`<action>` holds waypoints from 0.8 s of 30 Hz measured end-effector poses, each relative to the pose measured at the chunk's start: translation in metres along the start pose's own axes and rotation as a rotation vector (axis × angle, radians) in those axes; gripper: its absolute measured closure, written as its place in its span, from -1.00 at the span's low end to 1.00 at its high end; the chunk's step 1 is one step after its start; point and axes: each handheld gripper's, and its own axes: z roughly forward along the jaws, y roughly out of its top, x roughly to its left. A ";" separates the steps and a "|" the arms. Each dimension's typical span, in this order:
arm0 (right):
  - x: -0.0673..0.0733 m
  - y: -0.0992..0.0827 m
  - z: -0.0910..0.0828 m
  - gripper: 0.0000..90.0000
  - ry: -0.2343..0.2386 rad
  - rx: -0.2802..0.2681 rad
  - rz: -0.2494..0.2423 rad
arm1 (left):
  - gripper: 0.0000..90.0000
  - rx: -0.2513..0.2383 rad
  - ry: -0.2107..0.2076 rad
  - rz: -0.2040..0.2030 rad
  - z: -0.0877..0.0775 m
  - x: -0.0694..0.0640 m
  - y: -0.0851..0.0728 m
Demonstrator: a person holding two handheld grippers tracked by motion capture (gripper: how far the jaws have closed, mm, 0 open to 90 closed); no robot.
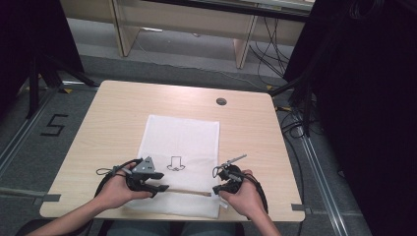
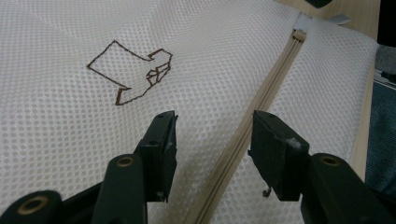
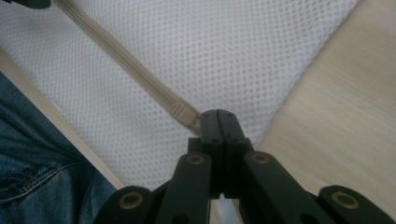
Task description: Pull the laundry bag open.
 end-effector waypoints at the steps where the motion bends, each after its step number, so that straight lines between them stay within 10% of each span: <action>1: -0.002 0.000 0.003 1.00 0.004 0.000 -0.024 | 0.12 -0.003 -0.005 0.011 0.001 0.000 0.001; 24: -0.002 -0.001 0.021 1.00 -0.046 0.079 -0.012 | 0.38 0.035 -0.109 0.095 0.047 -0.033 0.052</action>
